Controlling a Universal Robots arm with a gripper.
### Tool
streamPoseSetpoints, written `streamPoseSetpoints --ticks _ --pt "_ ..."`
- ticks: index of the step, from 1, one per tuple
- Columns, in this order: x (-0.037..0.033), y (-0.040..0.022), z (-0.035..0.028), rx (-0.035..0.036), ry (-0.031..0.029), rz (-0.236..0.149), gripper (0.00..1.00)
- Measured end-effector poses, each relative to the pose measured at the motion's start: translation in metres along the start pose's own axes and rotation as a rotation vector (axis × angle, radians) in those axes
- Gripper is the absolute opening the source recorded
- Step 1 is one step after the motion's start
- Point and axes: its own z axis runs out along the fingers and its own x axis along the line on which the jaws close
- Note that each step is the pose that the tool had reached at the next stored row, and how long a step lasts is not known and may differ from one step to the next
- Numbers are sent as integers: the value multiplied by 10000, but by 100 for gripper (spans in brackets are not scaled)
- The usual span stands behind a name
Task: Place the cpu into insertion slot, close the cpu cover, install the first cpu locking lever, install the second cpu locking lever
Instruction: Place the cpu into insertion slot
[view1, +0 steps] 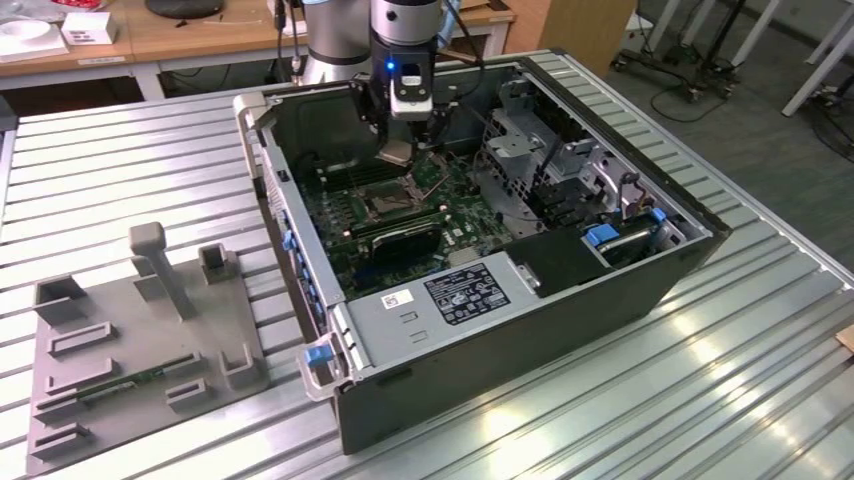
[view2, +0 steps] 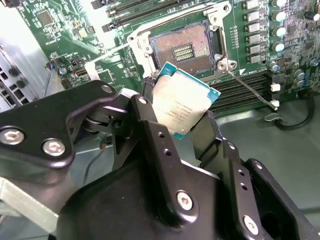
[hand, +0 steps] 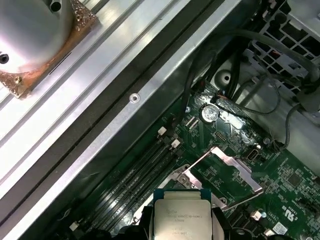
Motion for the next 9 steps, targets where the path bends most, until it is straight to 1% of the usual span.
streamPoseSetpoints --ticks 6,7,9 --pt "0 0 0 1 -3 21 54" --pt "0 0 0 1 -6 55 54" --pt "1 0 3 0 -22 266 54"
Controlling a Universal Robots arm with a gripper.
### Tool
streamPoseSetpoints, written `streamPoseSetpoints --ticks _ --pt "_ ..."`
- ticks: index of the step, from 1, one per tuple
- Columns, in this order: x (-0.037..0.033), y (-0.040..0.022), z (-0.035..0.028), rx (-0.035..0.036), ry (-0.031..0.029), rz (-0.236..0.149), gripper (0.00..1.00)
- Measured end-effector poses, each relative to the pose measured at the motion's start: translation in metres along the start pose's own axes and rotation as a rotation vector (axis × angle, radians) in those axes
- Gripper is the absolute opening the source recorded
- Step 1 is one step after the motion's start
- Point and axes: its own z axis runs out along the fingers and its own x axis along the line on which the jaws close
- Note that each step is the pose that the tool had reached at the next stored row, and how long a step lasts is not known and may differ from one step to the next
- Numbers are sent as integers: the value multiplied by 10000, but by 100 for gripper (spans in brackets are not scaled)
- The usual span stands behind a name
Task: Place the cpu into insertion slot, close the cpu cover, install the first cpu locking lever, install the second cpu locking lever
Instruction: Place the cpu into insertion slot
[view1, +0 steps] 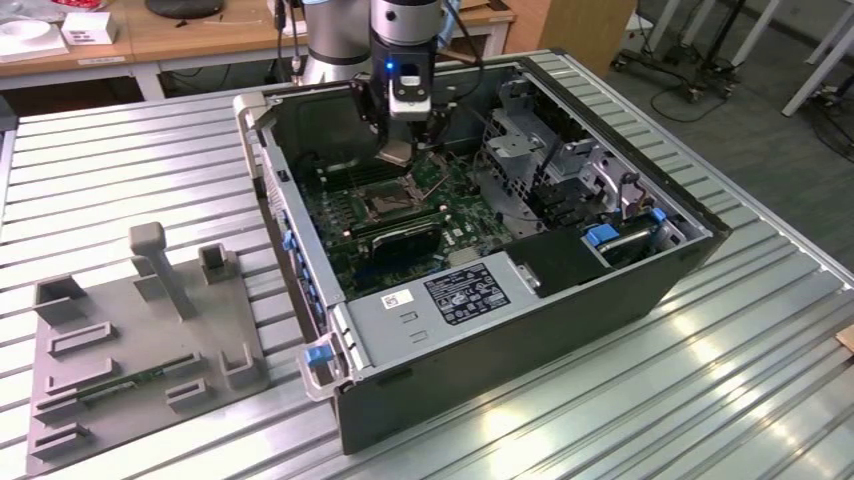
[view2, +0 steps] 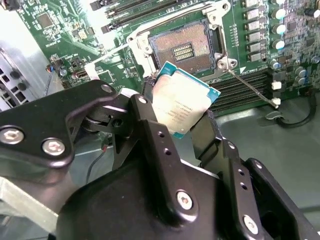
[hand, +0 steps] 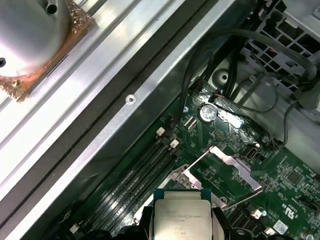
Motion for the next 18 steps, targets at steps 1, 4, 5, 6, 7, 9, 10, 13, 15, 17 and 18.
streamPoseSetpoints --ticks 1,4,5,6,7,9,10,13,15,17,18 --pt "0 0 1 1 -13 146 54" --pt "0 -1 5 4 -58 686 54" --pt "0 -1 6 6 -73 863 54" --pt "0 -1 8 6 -89 1044 54" --pt "0 -1 9 7 -104 1222 54" --pt "0 -1 12 9 -135 1597 54" --pt "0 -1 14 9 -150 1776 54" --pt "0 -2 18 12 -196 2315 54" --pt "0 -2 21 14 -226 2672 54" --pt "0 -2 24 17 -258 3047 54" --pt "0 -2 26 17 -273 3226 54"
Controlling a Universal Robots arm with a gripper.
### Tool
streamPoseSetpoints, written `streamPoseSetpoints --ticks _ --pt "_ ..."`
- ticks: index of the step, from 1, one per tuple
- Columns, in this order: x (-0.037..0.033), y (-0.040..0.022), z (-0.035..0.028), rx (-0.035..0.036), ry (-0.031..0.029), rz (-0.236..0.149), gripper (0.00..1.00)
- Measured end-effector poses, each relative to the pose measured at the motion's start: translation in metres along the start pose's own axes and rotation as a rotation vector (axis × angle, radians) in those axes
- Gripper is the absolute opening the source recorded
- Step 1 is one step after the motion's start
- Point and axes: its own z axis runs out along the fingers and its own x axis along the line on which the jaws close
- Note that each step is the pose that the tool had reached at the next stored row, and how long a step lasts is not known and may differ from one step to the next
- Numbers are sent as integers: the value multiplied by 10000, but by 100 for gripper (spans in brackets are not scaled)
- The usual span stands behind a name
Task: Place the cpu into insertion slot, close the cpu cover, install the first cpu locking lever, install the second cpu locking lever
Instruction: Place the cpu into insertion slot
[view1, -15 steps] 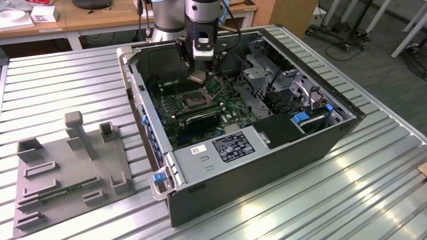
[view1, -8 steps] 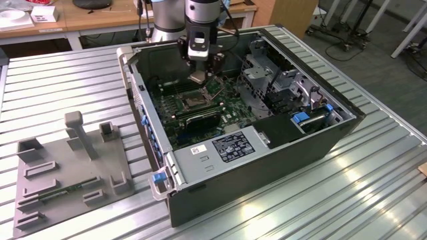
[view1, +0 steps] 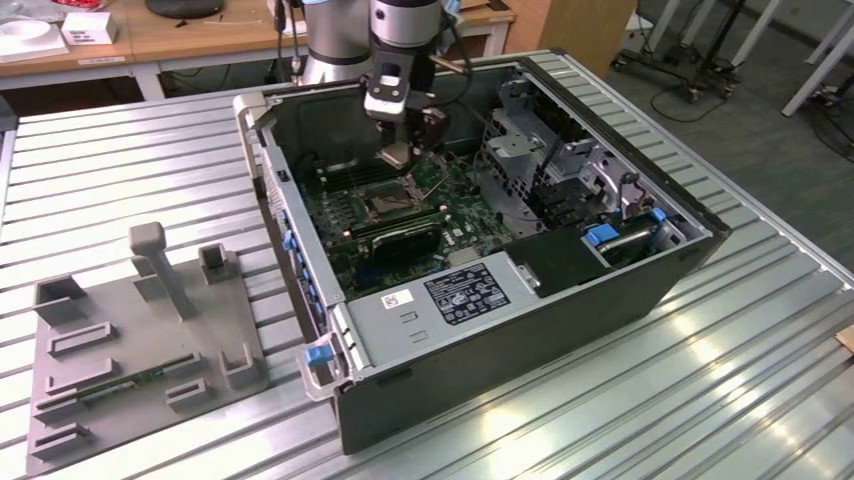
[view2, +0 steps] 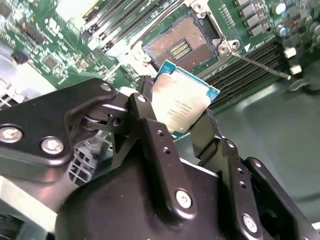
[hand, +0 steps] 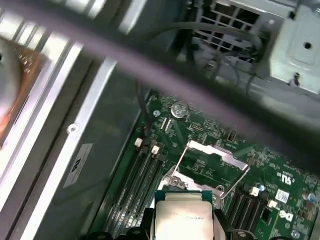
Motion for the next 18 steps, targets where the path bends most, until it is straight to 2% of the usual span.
streamPoseSetpoints --ticks 13,18 --pt "0 -2 21 12 -197 2318 54" --pt "1 -4 22 11 -203 2409 54"
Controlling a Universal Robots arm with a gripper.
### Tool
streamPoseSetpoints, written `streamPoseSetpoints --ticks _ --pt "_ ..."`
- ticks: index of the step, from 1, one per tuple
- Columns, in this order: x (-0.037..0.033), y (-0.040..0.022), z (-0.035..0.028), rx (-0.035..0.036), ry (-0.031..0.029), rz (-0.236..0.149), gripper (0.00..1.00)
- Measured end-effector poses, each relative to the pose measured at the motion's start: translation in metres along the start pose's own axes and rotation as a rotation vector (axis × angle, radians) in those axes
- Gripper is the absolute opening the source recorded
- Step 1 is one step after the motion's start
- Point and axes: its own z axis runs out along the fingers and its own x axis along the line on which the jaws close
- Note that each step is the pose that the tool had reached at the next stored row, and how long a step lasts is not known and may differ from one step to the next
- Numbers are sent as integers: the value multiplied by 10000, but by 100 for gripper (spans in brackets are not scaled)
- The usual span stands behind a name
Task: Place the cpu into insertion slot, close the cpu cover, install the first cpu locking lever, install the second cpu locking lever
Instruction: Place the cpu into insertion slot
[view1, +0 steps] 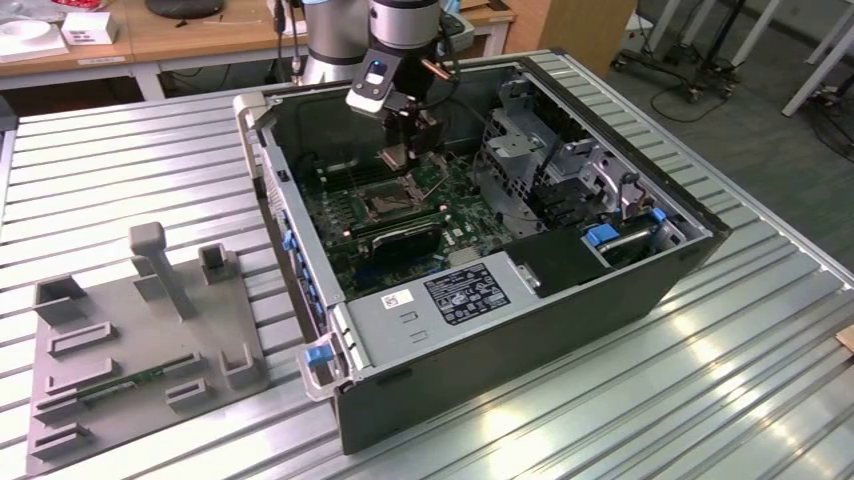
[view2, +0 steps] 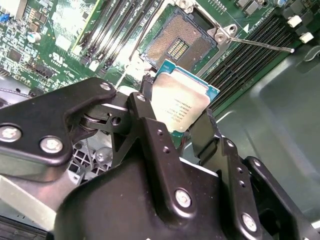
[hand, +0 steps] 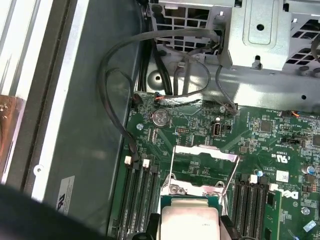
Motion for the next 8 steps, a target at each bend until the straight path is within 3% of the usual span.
streamPoseSetpoints --ticks 3,8 --pt "0 1 2 0 -11 136 54" --pt "0 -1 10 4 -68 801 54"
